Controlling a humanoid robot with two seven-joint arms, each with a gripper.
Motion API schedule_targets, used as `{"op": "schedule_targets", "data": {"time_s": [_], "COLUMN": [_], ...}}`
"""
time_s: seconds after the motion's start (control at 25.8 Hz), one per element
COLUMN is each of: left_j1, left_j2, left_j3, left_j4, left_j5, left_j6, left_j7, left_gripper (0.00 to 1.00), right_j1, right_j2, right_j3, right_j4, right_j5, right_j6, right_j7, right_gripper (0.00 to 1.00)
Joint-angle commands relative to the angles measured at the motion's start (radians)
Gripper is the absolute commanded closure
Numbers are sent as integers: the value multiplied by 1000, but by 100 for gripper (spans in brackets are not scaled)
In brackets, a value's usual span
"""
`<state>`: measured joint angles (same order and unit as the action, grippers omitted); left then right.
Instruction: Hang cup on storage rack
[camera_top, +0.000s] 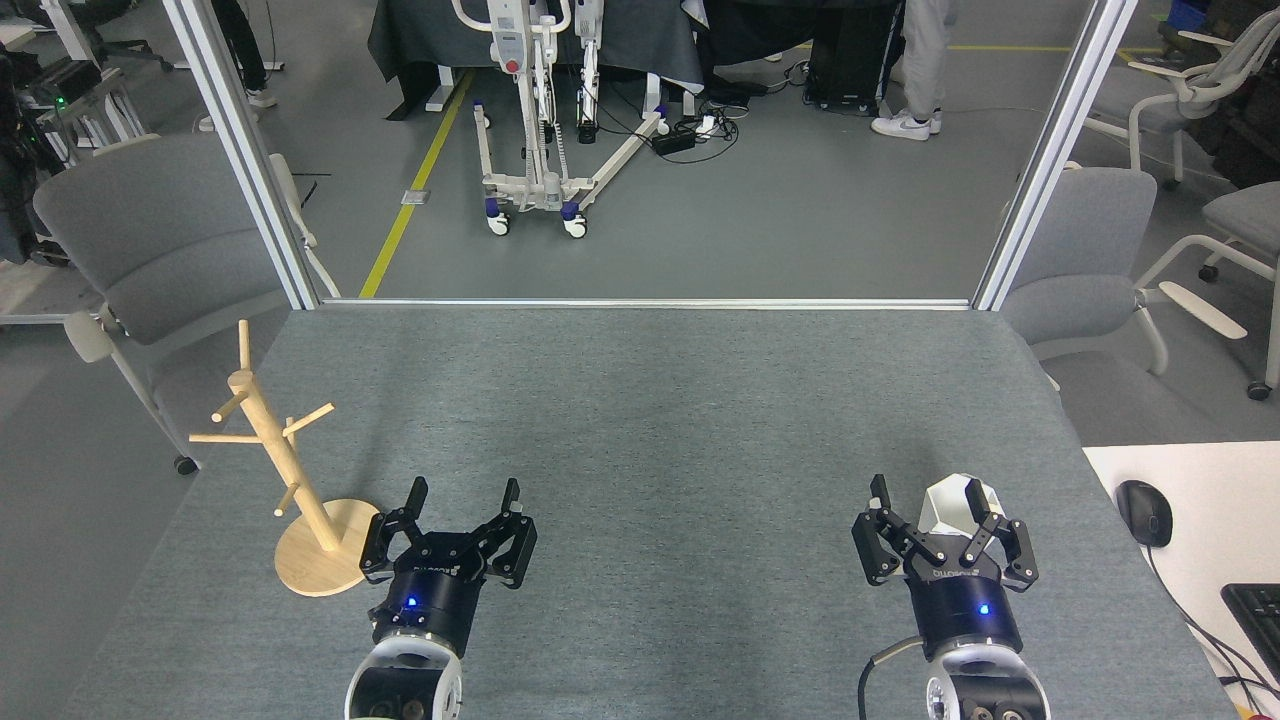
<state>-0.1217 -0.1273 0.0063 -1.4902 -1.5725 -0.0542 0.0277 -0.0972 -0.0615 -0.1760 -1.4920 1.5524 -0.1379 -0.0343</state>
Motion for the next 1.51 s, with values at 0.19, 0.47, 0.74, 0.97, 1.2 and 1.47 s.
{"op": "schedule_targets", "data": {"time_s": [0.19,0.47,0.74,0.97,1.2,1.47], "left_j1": [4,4,4,7,8,10], "left_j2": [0,0,0,3,2,2], "left_j3": [0,0,0,1,3,3], "left_j4": [-2,-19,-28,-28,-22,-22], "left_j5": [0,0,0,0,0,0], "left_j6": [-4,-1,-3,-3,-1,-1], "left_j7": [26,28,28,28,26,26], "left_gripper": [1,1,1,1,1,1], "right_j1": [8,11,48,59,60,44], "right_j2": [-1,2,-14,-38,-73,-81], "right_j3": [1,-11,-94,-137,-146,-146], "right_j4": [1,-2,-1,16,98,162], "right_j5": [0,0,0,-9,-9,-11], "right_j6": [0,0,-5,-14,-16,-52], "right_j7": [1,1,1,1,-7,-6], "right_gripper": [0,0,0,0,0,0]}}
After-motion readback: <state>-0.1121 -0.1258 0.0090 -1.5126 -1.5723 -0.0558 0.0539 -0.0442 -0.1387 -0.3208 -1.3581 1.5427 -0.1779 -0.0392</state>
